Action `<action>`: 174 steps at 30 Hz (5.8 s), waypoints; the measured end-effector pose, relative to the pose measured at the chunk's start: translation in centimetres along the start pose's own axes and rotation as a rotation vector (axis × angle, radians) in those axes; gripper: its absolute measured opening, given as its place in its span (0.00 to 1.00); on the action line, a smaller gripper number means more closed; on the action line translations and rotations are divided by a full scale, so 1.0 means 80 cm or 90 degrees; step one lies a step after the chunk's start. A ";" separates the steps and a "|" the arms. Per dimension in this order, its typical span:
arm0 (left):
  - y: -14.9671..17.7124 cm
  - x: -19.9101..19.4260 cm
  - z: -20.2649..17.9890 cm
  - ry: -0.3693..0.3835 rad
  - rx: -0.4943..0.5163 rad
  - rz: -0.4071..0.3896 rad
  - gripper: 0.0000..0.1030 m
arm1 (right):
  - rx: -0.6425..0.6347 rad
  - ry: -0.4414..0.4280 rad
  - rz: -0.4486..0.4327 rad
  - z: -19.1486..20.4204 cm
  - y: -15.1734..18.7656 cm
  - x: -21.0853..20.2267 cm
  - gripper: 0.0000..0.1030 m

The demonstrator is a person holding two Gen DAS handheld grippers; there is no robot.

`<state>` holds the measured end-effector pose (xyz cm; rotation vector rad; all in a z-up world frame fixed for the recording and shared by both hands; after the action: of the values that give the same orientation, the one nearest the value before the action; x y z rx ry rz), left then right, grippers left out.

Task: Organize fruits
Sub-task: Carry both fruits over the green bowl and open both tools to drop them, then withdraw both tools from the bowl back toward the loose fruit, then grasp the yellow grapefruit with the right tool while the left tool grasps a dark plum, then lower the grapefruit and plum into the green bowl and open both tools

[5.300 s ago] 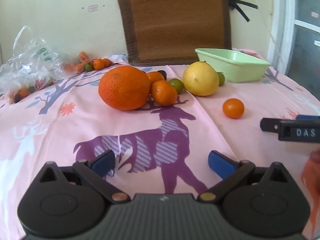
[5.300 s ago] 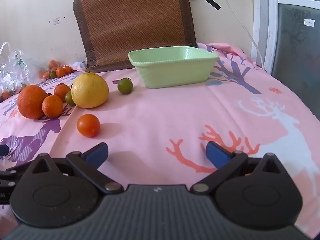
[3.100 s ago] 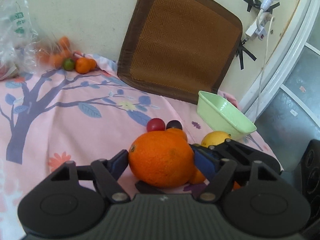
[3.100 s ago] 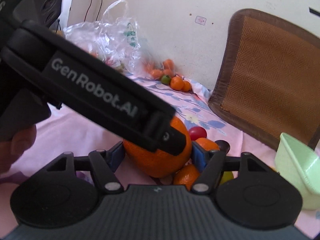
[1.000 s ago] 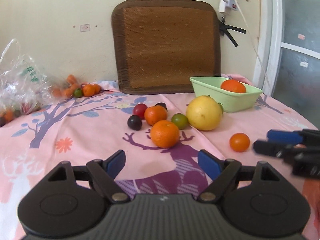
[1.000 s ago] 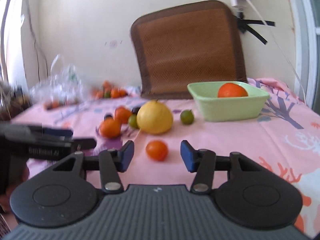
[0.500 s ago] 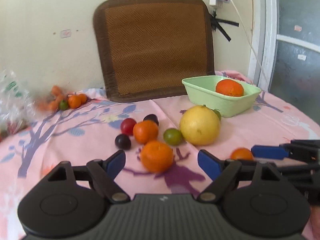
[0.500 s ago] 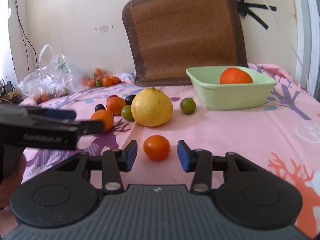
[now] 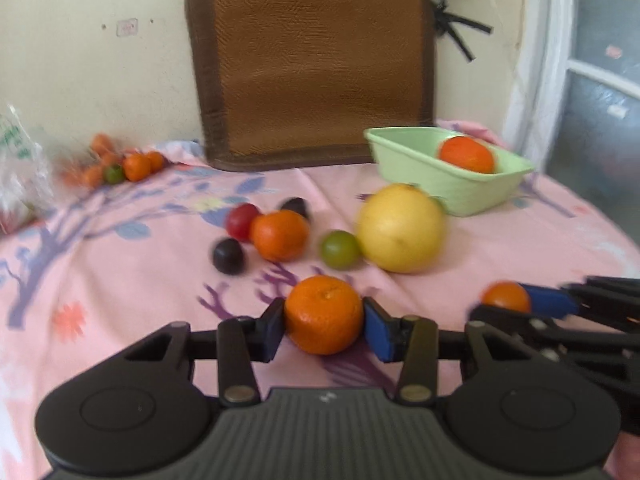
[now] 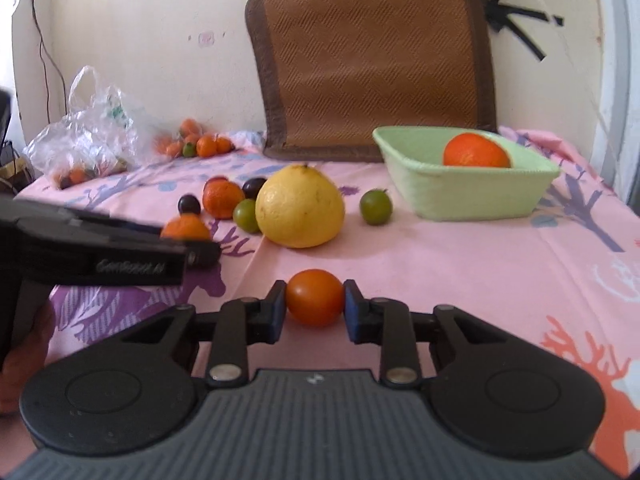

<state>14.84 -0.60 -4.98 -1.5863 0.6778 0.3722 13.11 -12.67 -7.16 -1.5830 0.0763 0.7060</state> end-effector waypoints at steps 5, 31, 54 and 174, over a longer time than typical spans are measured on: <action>0.008 -0.012 -0.059 0.081 0.020 -0.001 0.40 | -0.006 0.047 -0.035 -0.029 0.001 -0.023 0.31; -0.159 0.114 -0.150 0.125 -0.002 -0.020 0.40 | 0.121 0.089 -0.116 -0.220 -0.085 0.039 0.32; -0.133 -0.005 0.012 -0.011 -0.095 -0.143 0.61 | 0.202 0.140 -0.150 -0.276 -0.083 0.034 0.46; -0.147 0.035 0.053 0.085 -0.174 -0.095 0.51 | 0.022 0.024 -0.100 -0.126 -0.088 0.058 0.37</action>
<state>24.90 3.19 1.97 -1.9234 0.6250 0.2578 23.92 -19.20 -3.44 -1.5503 -0.0083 0.5505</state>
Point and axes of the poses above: each gripper's, at about its wrist camera, not at the fingertips, and x roughly the way its jaws point, z to its left, y to its underside, the point moved 10 cm from there along x, roughly the way its jaws point, and after that the axes turned 4 degrees about -x, right-handed, at the moved point
